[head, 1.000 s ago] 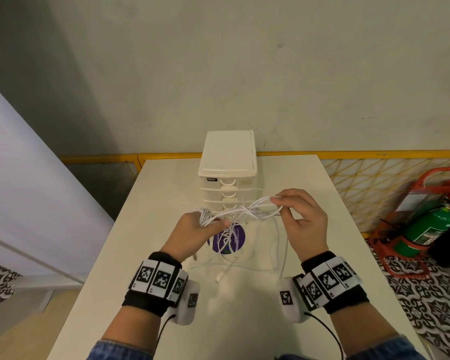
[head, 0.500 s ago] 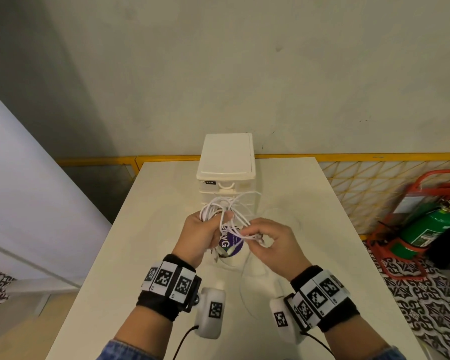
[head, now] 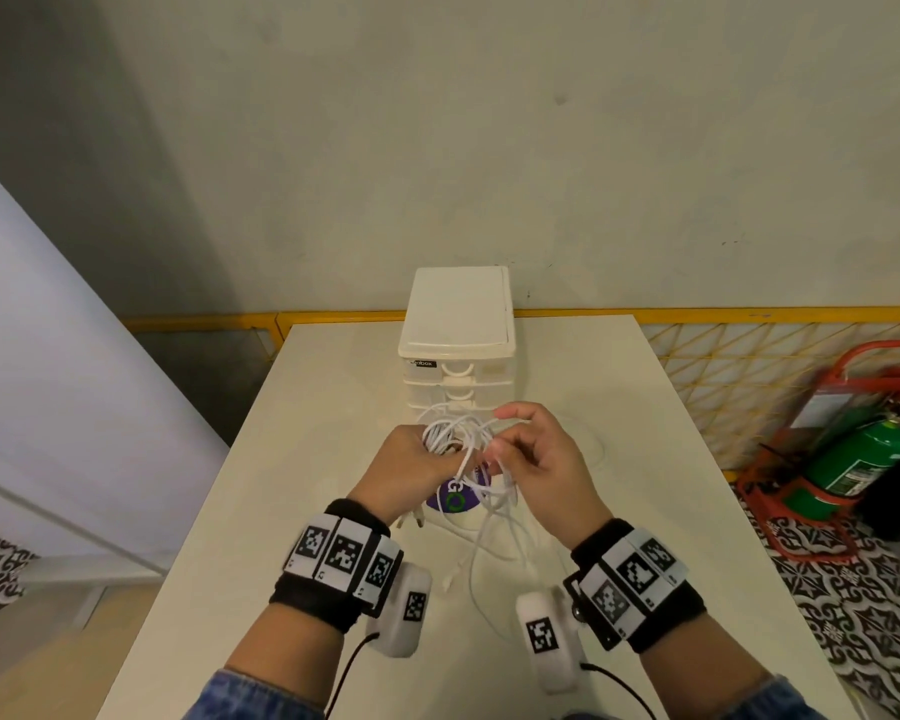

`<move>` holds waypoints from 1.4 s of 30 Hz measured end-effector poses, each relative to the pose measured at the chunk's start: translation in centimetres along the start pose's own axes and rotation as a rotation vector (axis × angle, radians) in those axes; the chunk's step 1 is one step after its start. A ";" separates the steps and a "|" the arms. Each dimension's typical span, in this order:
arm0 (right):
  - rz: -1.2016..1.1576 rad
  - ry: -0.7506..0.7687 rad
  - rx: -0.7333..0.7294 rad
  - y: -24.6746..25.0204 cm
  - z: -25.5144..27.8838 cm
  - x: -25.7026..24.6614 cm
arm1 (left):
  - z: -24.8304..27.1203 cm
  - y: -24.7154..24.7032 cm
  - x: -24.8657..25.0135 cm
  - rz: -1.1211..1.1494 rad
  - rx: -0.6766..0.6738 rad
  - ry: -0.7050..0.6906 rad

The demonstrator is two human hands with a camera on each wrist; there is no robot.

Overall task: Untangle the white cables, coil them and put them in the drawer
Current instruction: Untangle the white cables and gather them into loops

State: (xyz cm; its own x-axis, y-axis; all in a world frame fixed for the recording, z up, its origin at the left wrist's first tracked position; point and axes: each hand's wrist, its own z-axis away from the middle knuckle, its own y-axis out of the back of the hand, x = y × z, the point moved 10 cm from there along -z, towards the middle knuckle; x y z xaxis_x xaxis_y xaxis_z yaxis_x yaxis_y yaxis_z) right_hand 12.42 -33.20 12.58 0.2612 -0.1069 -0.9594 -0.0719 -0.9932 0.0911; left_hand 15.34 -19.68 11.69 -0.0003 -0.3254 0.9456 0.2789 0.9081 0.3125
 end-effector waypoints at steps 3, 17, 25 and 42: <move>-0.069 -0.035 0.018 0.7 -0.4 -0.7 | -0.5 1.5 -0.7 -0.227 0.088 -0.054; 0.056 -0.145 -0.036 2.4 0.1 0.1 | -0.1 6.7 -1.3 -0.282 0.407 -0.097; -0.089 -0.282 0.517 8.4 1.1 4.7 | 0.1 7.6 -4.0 -0.073 0.386 0.150; 0.656 0.312 -0.177 -2.9 1.1 -3.8 | 0.1 2.1 -2.5 -0.178 0.266 -0.103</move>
State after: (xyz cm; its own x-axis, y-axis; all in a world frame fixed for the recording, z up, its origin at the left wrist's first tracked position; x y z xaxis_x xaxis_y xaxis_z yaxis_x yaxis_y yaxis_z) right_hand 10.59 -29.81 15.70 0.4808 -0.6618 -0.5752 -0.1581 -0.7107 0.6855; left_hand 15.81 -16.93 10.03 -0.1277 -0.4687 0.8741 0.0051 0.8810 0.4731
